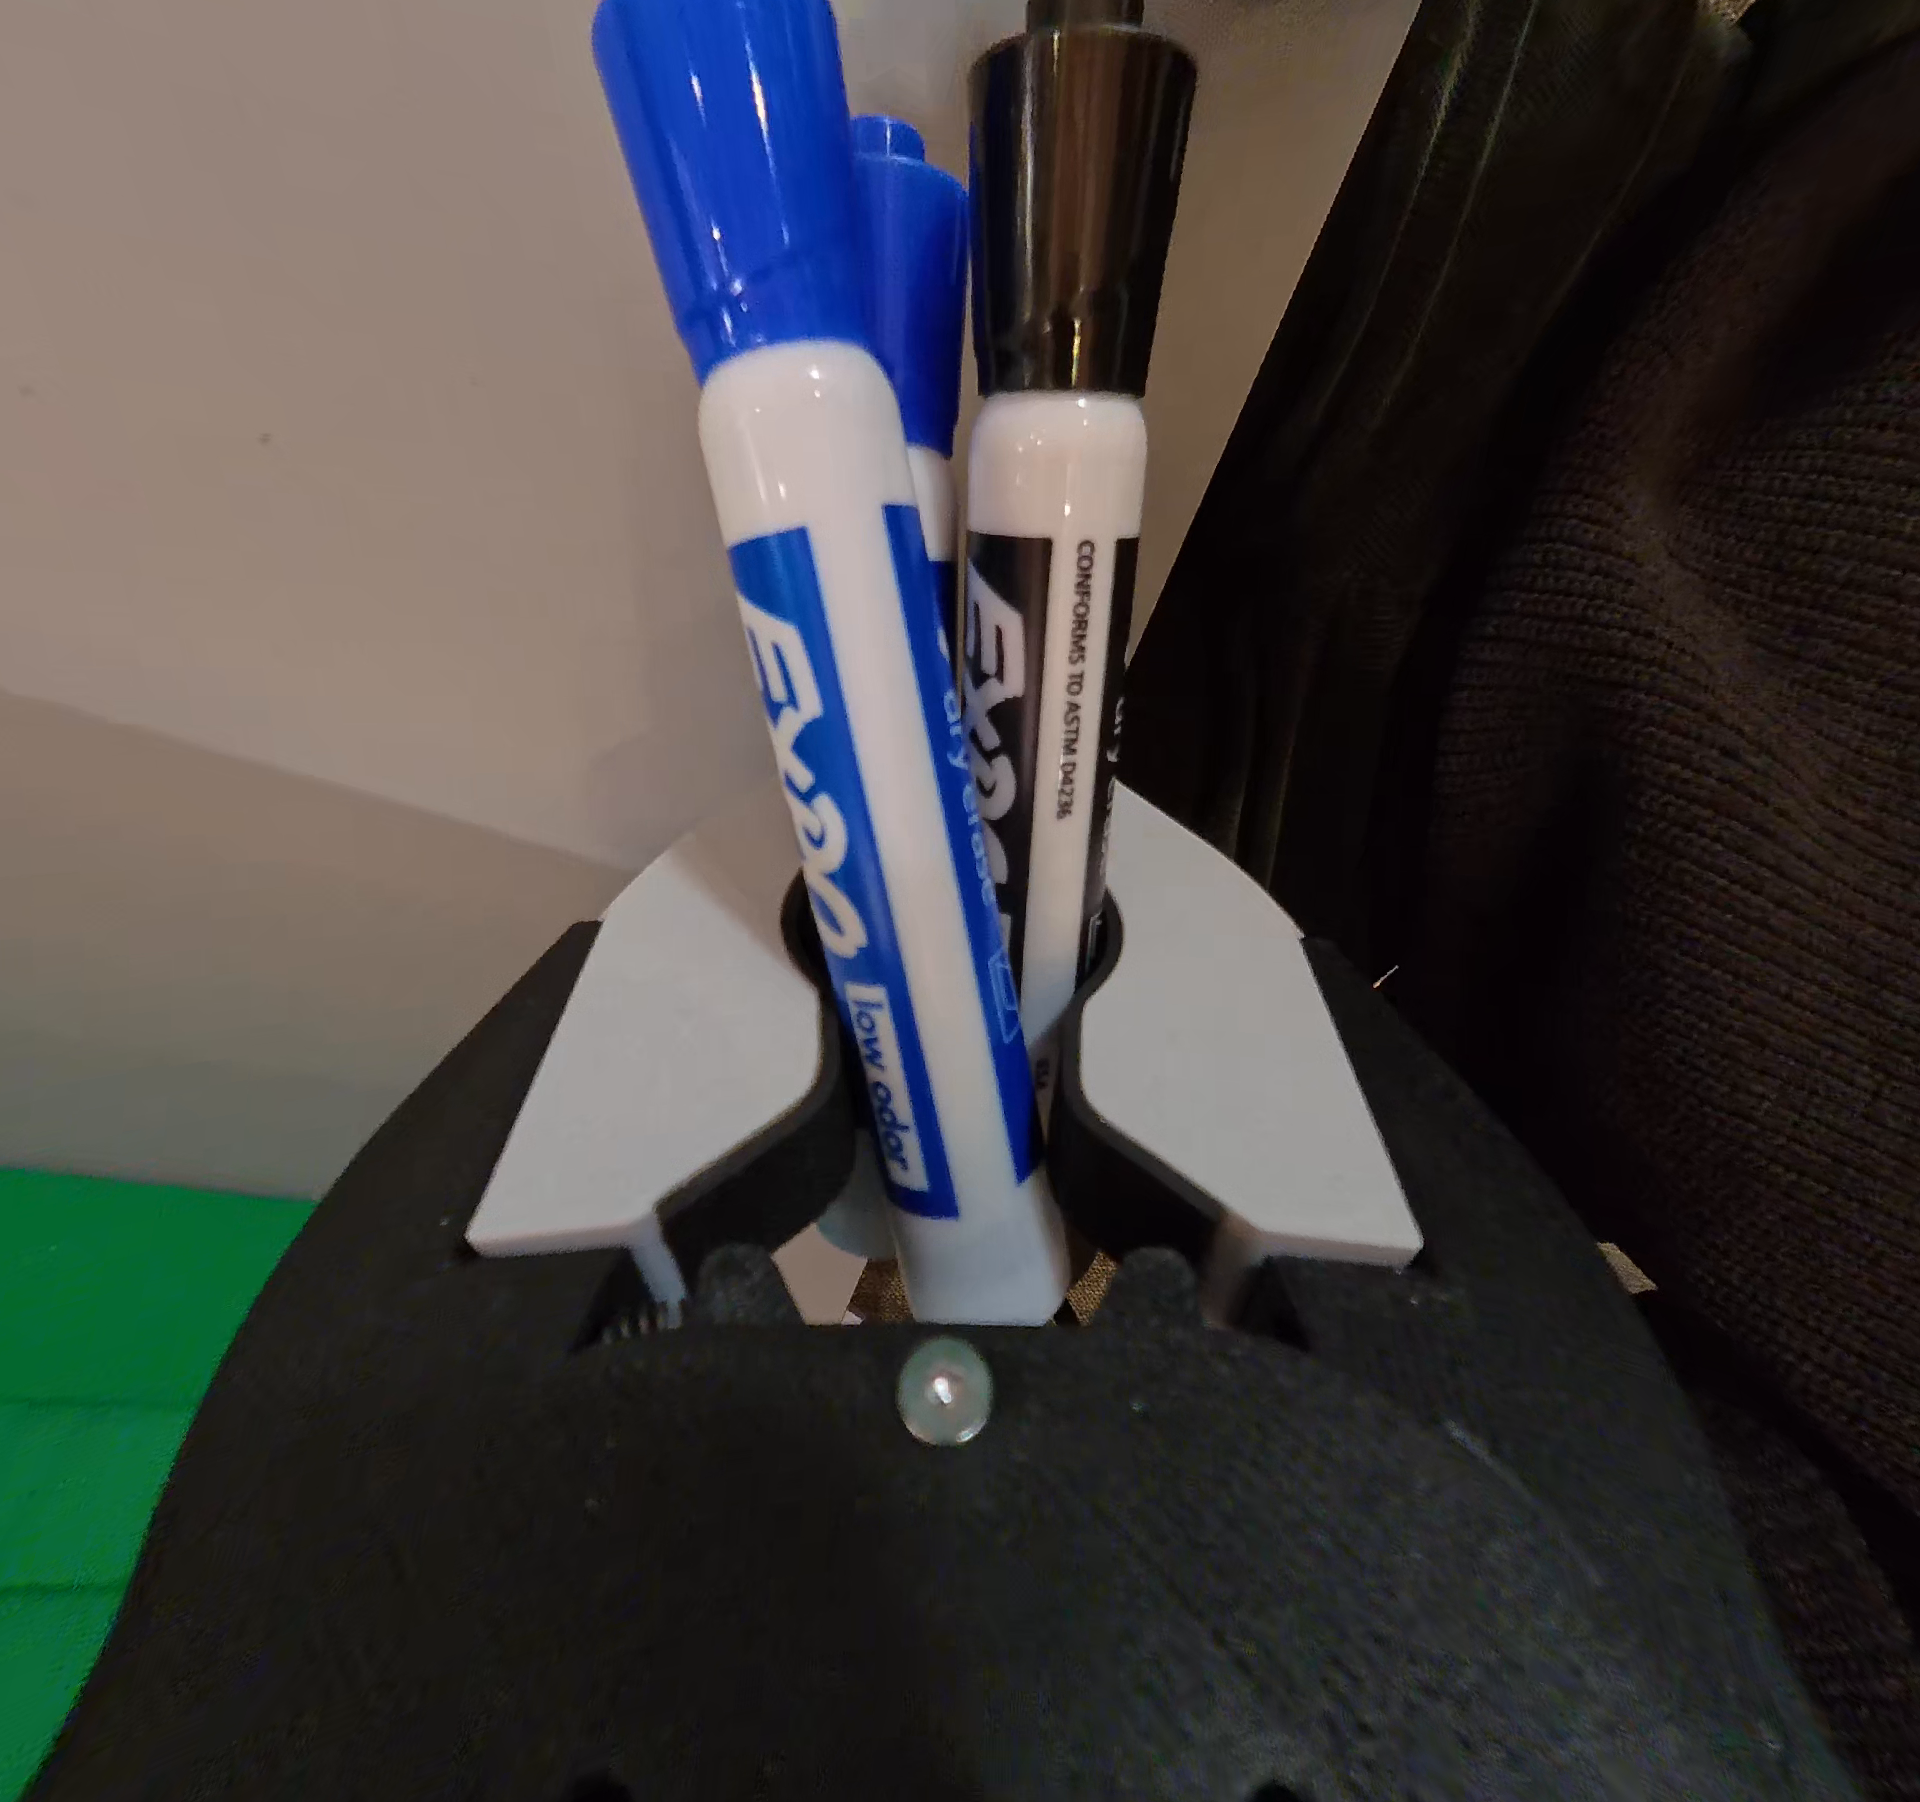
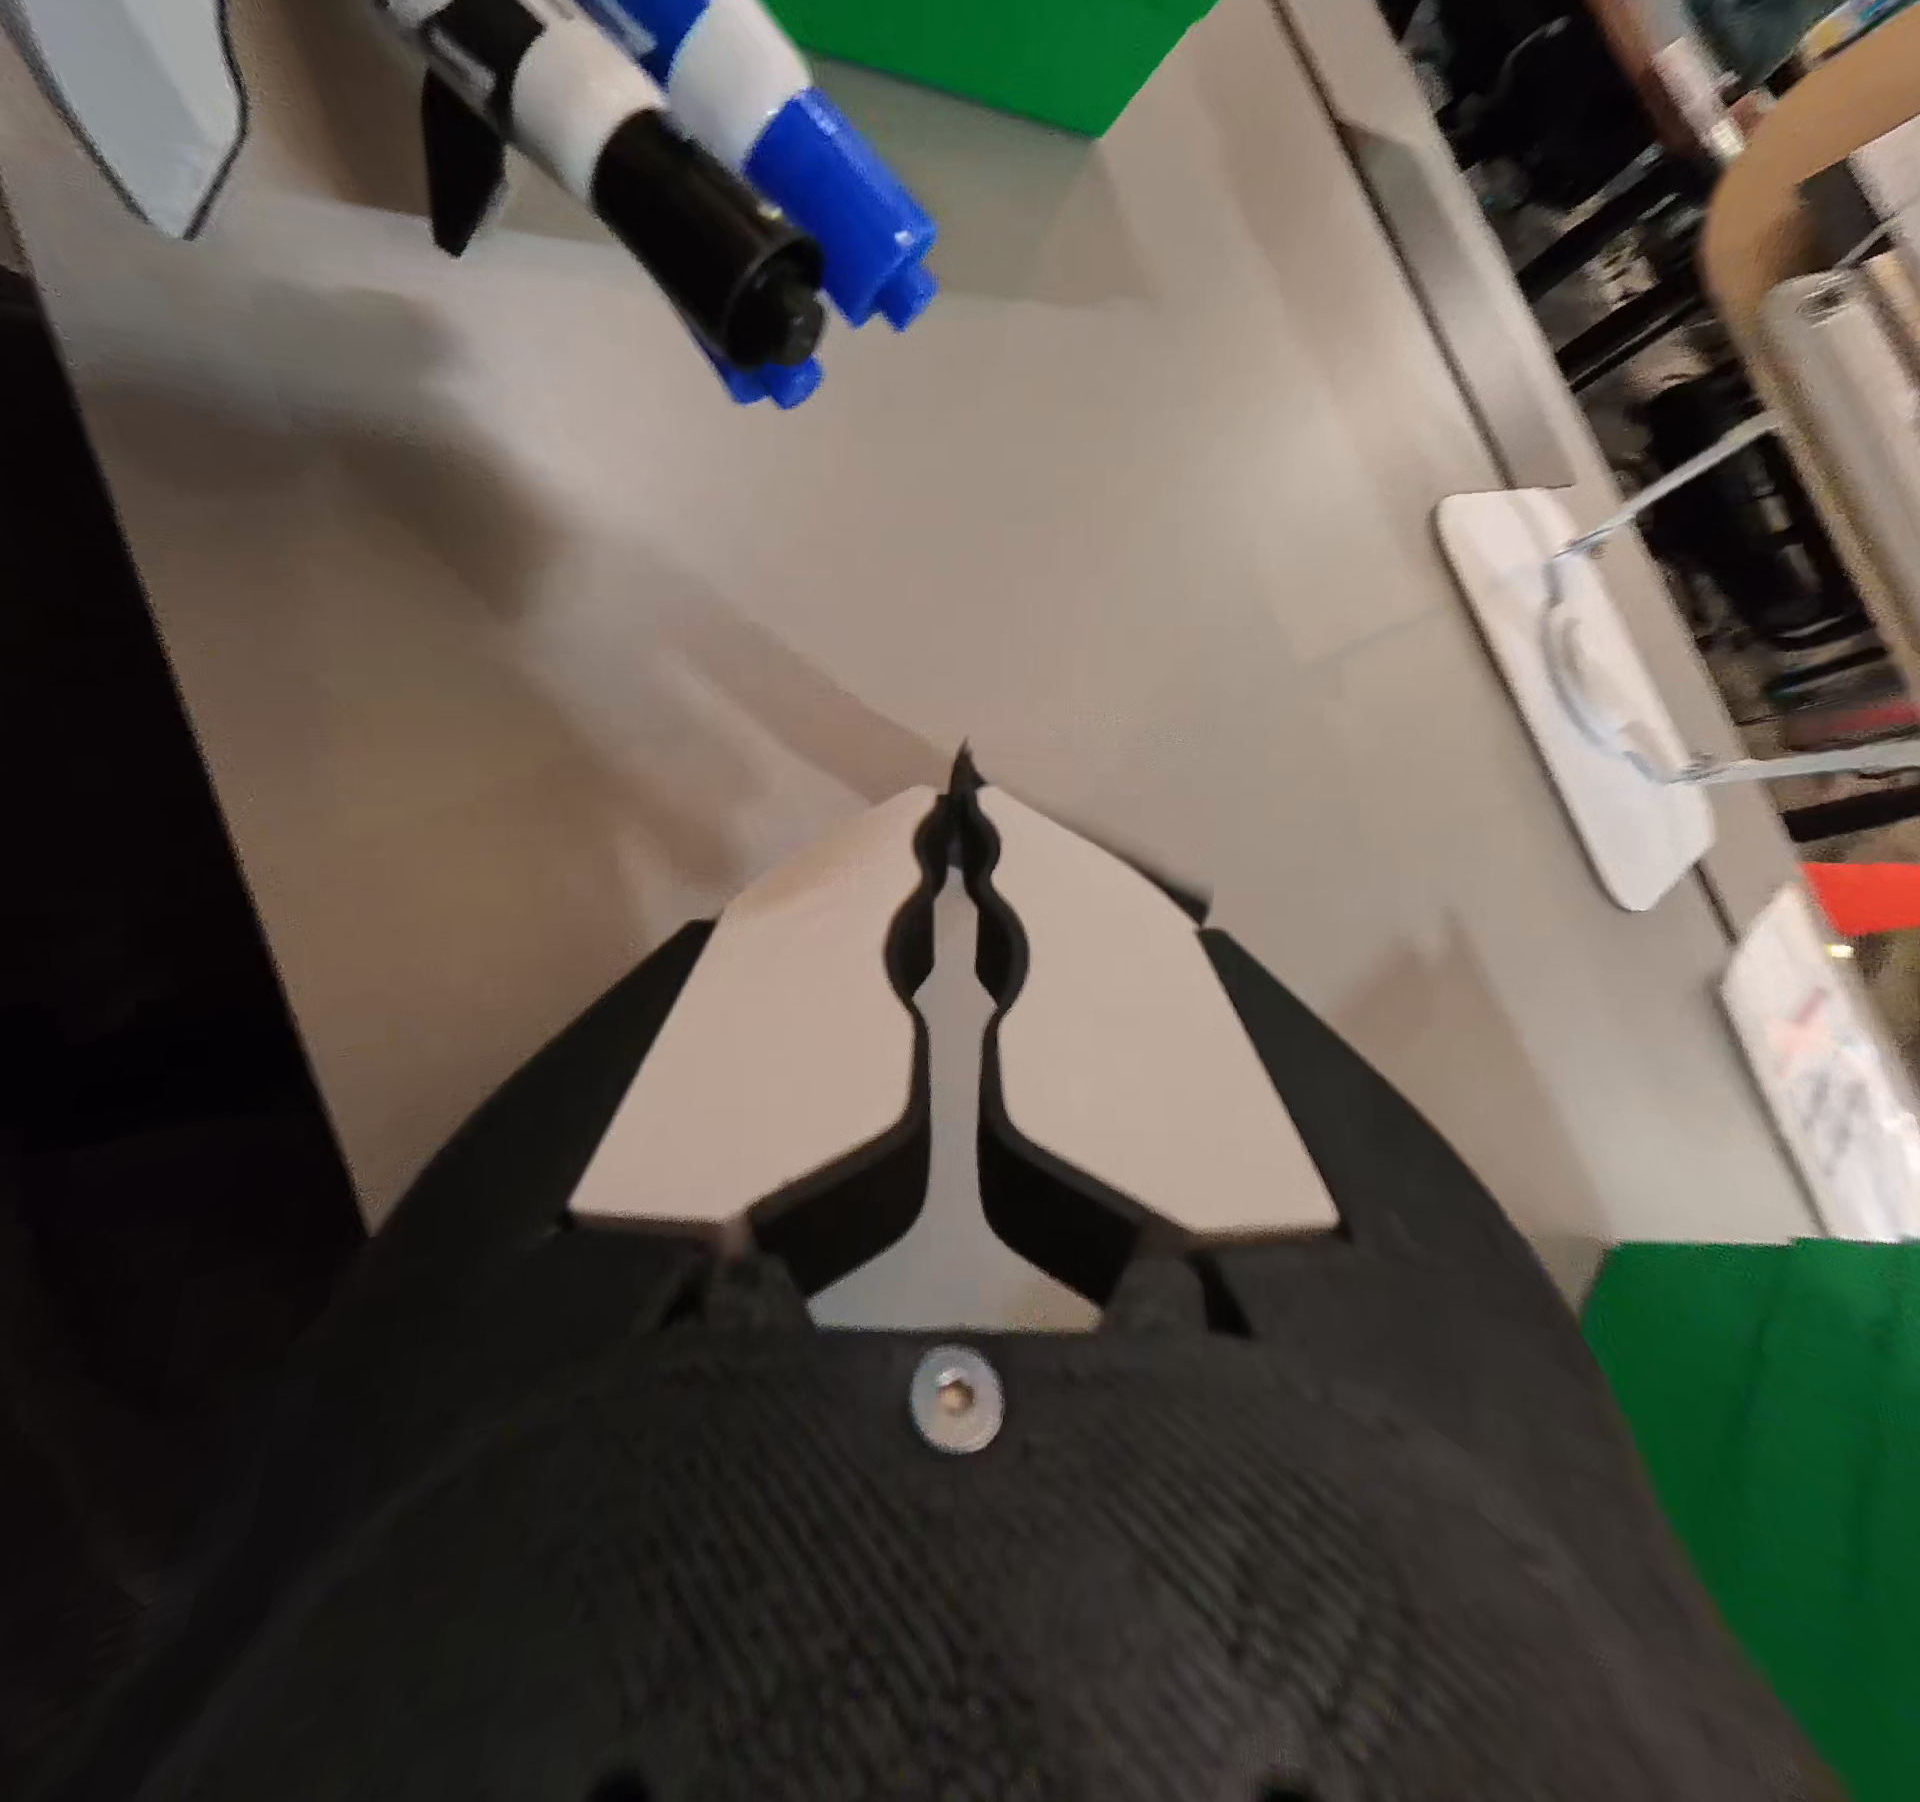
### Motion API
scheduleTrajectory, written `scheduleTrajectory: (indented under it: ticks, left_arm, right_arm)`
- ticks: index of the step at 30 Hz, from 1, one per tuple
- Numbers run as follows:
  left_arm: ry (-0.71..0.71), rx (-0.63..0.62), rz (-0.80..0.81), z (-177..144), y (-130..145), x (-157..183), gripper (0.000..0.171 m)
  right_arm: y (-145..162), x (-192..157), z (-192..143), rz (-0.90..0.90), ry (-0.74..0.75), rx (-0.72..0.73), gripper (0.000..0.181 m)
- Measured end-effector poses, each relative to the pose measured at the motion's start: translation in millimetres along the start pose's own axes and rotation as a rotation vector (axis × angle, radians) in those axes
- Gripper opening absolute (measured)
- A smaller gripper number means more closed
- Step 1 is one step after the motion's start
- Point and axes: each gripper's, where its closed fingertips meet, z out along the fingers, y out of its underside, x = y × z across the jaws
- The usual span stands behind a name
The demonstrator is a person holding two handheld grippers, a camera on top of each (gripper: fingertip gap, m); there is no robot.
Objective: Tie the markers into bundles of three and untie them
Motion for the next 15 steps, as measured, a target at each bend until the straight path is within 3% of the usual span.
scheduleTrajectory:
  ticks: [3,5,7,11,15]
  left_arm:
    - [0.001,0.0,-0.002,0,1,0,0.045]
    - [0.001,0.003,-0.002,-1,1,-1,0.045]
    - [0.003,0.006,-0.004,-1,0,-1,0.045]
    - [-0.004,-0.008,-0.013,-1,2,-1,0.045]
    - [-0.004,-0.001,-0.011,-2,0,0,0.045]
  right_arm:
    - [1,29,-14,-0.135,0.123,-0.02,0.002]
    - [4,43,-24,-0.364,0.169,-0.069,0.002]
    - [16,36,-28,-0.618,0.059,-0.166,0.002]
    - [50,19,-32,-0.915,-0.244,-0.448,0.002]
    - [59,15,-33,-1.206,-0.372,-0.592,0.002]
